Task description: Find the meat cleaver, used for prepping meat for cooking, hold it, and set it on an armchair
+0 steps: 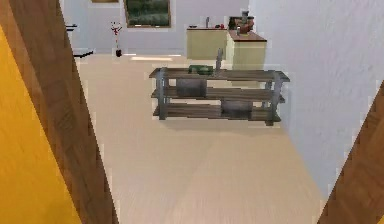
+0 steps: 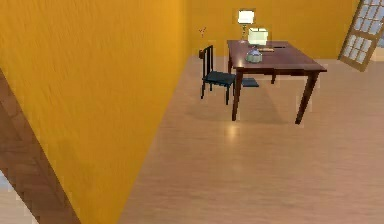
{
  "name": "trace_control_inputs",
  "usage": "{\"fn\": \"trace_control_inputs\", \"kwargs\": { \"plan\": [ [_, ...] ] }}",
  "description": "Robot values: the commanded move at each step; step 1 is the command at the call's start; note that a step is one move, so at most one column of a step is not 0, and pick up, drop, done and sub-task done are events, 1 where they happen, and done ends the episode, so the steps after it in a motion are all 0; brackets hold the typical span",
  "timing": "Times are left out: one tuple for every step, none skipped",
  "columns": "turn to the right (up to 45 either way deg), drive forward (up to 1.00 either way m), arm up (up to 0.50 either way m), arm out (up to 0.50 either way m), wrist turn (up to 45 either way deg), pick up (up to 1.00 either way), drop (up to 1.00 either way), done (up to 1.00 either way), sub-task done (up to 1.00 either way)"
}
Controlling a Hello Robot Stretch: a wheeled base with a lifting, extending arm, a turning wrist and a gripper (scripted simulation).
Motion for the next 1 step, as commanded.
{"fn": "trace_control_inputs", "kwargs": {
  "plan": [
    [3.0,0.0,0.0,0.0,0.0,0.0,0.0,0.0,0.0]
  ]
}}
